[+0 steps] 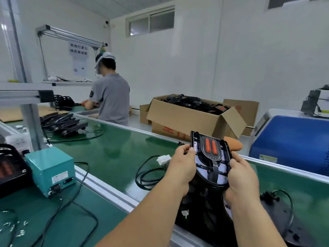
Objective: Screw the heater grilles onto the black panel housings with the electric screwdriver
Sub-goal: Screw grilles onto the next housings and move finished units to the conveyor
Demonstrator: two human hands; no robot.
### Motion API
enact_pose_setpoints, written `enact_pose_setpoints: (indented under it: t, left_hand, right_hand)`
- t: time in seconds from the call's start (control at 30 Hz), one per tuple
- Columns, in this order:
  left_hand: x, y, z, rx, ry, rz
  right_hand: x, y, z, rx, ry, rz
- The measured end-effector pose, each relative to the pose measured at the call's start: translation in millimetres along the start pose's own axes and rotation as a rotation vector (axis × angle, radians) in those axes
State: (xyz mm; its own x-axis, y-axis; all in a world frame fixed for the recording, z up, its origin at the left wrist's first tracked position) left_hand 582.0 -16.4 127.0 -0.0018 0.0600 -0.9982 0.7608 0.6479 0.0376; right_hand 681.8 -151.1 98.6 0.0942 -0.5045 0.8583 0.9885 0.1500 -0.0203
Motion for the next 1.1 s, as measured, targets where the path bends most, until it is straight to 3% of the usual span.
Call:
enact_pose_setpoints:
  t: [0.1, 0.27, 0.5, 0.63, 0.87, 1.03, 1.1]
  left_hand:
    - [5, -3, 24, 0.078, 0.159, -0.004]
    - [4, -6, 34, 0.043, 0.49, 0.055]
    - [1, -14, 22, -0.013, 0.586, 0.108]
    - [-1, -18, 11, -0.009, 0.576, 0.117]
    - [-7, -23, -17, 0.013, 0.413, 0.137]
    - [-5, -37, 2, 0.183, 0.652, 0.263]
    - [-5, -42, 23, 0.247, 0.865, 0.364]
  right_hand:
    - [0, 7, -23, -0.066, -0.096, -0.001]
    - [-14, 9, -36, -0.093, -0.346, -0.029]
    - [7, 7, -31, -0.123, -0.948, -0.117]
    - [17, 5, -21, -0.094, -1.149, -0.169]
    - [20, 3, -6, -0.045, -1.248, -0.219]
    - [18, 0, -6, 0.017, -1.241, -0.194]
    - [18, 1, -8, 0.003, -1.256, -0.189]
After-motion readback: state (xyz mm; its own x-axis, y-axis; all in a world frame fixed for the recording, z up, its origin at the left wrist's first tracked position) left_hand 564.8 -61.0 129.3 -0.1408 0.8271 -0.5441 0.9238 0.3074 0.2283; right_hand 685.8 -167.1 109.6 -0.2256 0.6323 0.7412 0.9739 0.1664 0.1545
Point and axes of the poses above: each hand's wrist, its own y-axis towards the middle knuckle, its own z-axis out of the palm, x = y × z, the point moved 7 cm from there along y, towards the middle knuckle, and after that the axes turned 3 degrees about y, right-handed, at the moved point
